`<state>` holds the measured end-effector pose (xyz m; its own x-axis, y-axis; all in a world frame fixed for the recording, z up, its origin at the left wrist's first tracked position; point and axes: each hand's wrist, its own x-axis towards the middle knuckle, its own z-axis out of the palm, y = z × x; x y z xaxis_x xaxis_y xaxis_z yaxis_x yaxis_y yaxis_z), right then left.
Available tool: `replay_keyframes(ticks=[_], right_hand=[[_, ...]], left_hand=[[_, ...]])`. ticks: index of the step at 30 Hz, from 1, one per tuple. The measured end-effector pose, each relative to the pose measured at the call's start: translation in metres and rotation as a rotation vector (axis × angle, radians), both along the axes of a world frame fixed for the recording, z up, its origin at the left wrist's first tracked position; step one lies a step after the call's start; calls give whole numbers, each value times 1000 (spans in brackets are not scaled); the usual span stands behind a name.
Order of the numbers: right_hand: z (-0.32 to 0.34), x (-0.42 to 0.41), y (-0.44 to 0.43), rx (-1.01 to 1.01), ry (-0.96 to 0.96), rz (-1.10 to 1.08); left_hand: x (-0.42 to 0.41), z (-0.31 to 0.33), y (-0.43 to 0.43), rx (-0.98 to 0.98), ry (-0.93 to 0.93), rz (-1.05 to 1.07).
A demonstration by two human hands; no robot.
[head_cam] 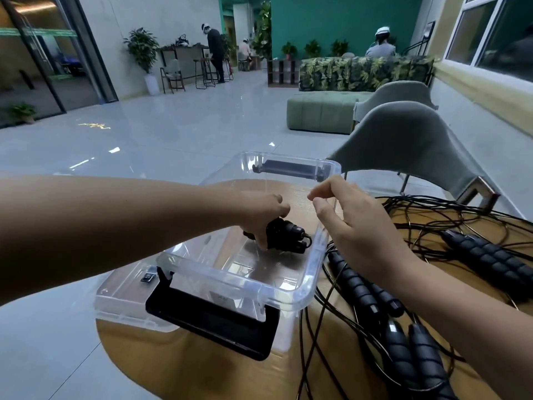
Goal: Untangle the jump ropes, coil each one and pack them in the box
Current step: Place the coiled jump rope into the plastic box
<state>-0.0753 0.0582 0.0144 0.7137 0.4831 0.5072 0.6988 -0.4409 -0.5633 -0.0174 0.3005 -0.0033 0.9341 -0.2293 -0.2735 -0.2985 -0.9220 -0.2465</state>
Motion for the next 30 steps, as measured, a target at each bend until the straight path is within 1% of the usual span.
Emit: replay_keyframes(ticks=[3, 8, 10, 15, 21, 25, 30], right_hand=[[0, -3, -2, -9, 15, -7], [1, -3, -2, -25, 18, -2], [2, -3, -2, -27, 18, 0], [0, -3, -1, -15, 17, 2], [2, -1, -5, -25, 94, 28], [4, -3, -6, -23, 93, 24], [9, -4, -6, -24, 116, 25]], left_hand=[[-2, -2, -4, 19, -24, -5], [0, -5, -4, -184, -149, 115], [0, -6, -3, -172, -139, 125], [2, -6, -5, -47, -115, 67], [1, -11, -7, -138, -188, 122], [-3, -10, -13, -85, -148, 137], [-2, -2, -11, 2, -173, 46]])
